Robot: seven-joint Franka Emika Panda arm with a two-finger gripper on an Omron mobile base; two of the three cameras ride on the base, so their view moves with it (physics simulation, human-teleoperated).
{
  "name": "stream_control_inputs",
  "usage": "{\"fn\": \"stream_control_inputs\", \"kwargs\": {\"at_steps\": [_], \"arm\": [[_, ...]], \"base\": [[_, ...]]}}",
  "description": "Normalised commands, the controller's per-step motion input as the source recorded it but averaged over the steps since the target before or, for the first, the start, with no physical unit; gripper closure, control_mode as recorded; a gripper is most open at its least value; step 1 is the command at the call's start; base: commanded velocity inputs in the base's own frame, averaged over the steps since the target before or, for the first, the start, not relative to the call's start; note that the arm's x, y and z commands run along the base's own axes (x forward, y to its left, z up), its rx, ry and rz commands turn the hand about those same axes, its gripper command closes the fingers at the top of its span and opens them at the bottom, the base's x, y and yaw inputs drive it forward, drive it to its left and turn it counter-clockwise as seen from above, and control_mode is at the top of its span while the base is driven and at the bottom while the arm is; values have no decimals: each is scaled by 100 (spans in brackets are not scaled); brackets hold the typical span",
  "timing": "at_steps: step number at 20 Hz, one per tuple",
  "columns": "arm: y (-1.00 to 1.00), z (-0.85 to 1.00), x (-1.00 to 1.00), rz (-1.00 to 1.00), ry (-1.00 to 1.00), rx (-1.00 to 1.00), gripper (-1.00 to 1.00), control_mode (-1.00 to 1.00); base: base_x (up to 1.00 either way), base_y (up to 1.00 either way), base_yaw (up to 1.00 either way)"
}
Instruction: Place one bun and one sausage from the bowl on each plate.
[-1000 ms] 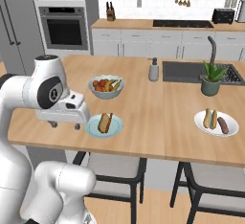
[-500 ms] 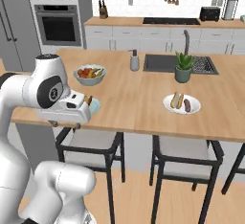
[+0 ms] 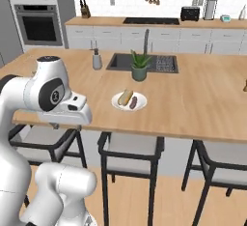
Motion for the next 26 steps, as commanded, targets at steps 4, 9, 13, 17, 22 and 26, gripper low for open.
{"fn": "stream_control_inputs", "kwargs": {"at_steps": [4,9,13,17,22,26], "arm": [[0,0,0,0,0,0,-100,100],[0,0,0,0,0,0,-100,100],[0,0,0,0,0,0,-100,100],[0,0,0,0,0,0,-100,100],[0,0,0,0,0,0,-100,100],[0,0,0,0,0,0,-100,100]], "base": [[0,-100,9],[0,-100,8],[0,-100,9],[1,-100,10],[6,-100,14],[0,-100,15]]}}
